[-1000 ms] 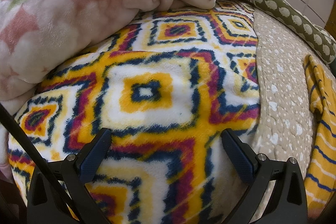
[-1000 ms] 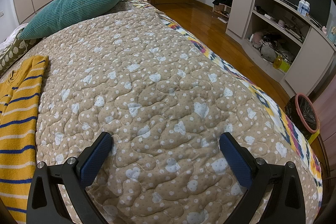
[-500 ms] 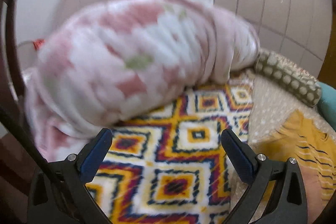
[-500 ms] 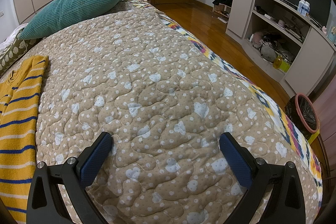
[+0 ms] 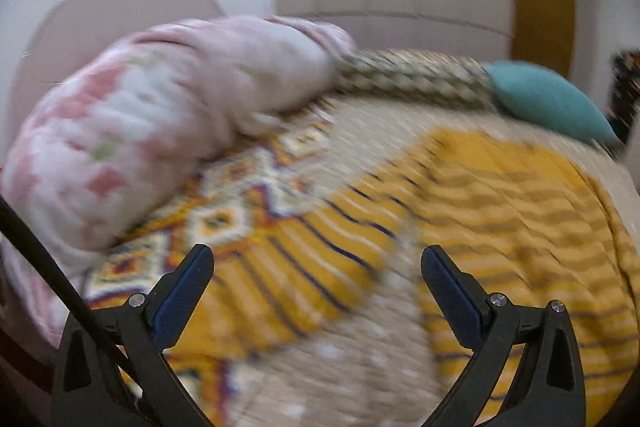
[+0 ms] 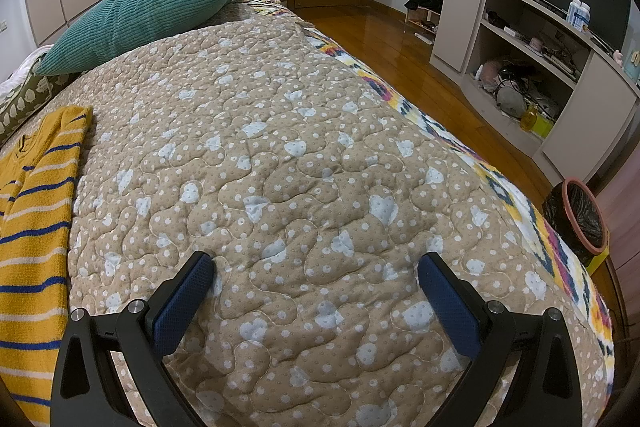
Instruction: Fold small clothes
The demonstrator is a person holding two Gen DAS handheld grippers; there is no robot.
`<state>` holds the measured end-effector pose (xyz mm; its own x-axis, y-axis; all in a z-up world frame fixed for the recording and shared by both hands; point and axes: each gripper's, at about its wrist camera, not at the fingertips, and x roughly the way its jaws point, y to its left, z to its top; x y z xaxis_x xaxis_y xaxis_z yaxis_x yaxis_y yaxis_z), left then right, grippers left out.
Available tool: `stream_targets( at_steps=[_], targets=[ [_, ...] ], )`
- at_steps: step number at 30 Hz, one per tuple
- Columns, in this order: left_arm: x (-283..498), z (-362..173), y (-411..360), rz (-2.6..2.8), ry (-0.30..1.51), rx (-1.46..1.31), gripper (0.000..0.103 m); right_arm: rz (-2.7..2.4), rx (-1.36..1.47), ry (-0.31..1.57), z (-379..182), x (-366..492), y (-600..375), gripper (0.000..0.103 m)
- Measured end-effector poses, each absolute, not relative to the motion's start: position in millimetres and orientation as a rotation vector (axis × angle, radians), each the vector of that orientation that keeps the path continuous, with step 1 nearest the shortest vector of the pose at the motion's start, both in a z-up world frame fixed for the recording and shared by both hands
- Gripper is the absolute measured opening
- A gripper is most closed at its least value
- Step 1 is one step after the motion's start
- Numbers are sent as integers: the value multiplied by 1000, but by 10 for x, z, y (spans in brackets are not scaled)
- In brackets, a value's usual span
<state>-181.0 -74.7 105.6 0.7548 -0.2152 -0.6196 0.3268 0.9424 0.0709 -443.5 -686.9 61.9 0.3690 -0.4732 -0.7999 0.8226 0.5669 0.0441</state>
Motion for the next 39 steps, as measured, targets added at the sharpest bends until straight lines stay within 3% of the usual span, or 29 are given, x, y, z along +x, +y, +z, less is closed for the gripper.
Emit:
stream_targets(
  at_steps=[10, 21, 25, 29, 33, 39],
  targets=[
    [-1997, 375, -1598, -456, 861, 214, 103, -875, 484, 831, 619, -4436, -6868, 103],
    [-1851, 22, -1583, -415, 951, 190, 103, -901, 567, 927, 673, -4374, -6952, 103],
    [-1908, 7, -1577, -415, 916, 195, 103, -910, 550, 873, 759, -4366, -6909, 102],
    [-1907, 11, -1575, -415, 909, 195, 103, -668, 694, 698, 1044, -4404, -6754, 102],
    [-1916, 13, -1559, -416, 904, 192, 103, -455, 655, 699, 1215, -3989, -6555, 85],
    [-1918, 16, -1558, -418, 903, 190, 103, -350, 700, 775, 1002, -3095, -6606, 84]
  ],
)
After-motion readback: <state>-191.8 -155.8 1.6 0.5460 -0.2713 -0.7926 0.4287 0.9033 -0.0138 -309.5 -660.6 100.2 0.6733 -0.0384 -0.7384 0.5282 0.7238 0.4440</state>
